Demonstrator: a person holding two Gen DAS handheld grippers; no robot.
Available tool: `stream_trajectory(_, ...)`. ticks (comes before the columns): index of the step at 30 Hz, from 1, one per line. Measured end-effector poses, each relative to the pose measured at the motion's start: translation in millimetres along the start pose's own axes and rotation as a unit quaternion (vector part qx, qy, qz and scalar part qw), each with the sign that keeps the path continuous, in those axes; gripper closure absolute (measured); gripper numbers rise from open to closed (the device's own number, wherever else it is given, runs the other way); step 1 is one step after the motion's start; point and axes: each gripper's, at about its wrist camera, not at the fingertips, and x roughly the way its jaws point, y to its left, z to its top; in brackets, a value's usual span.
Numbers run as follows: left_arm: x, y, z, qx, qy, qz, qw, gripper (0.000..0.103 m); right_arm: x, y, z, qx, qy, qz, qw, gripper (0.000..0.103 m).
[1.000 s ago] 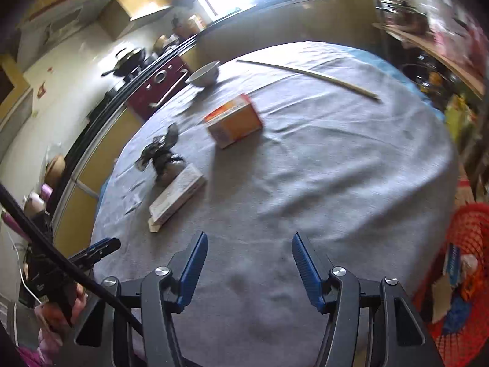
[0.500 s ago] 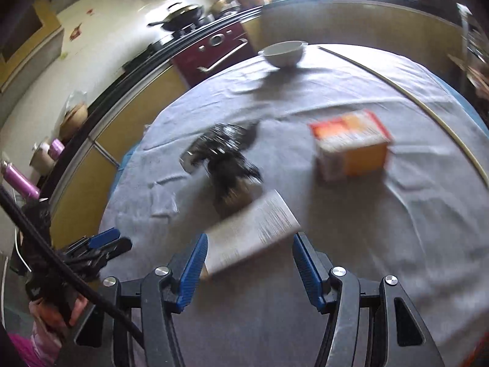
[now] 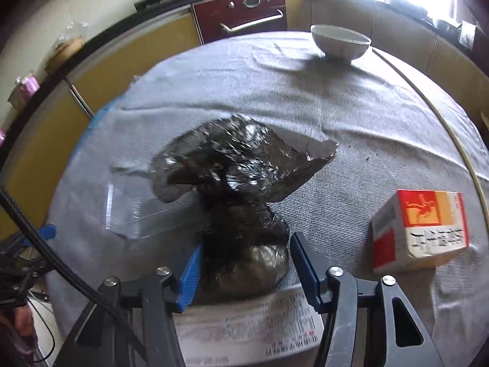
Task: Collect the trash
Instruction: 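Grasp the black plastic bag with right tool while left tool grasps clear plastic tray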
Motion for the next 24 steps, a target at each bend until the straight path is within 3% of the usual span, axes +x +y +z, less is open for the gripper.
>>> stream_trajectory(3, 1, -11, 8, 0.02, -0.009, -0.008, 0.9997, 0.029, 1, 4, -1, -0.01, -0.013, -0.004, 1.0, 0.057)
stream_trajectory(12, 22, -44, 43, 0.047, -0.048, -0.058, 0.9961, 0.016, -52, -3, -22, 0.037, -0.097, -0.012, 0.995, 0.058)
stream_trajectory(20, 51, -63, 63, 0.069, -0.026, -0.101, 0.9922, 0.016, -104, -17, -66, 0.083, -0.13, 0.003, 0.988, 0.058)
stream_trajectory(24, 62, -74, 68, 0.123, -0.018, -0.083, 0.9888, 0.016, -117, -31, -93, 0.12, -0.127, 0.01, 0.985, 0.058)
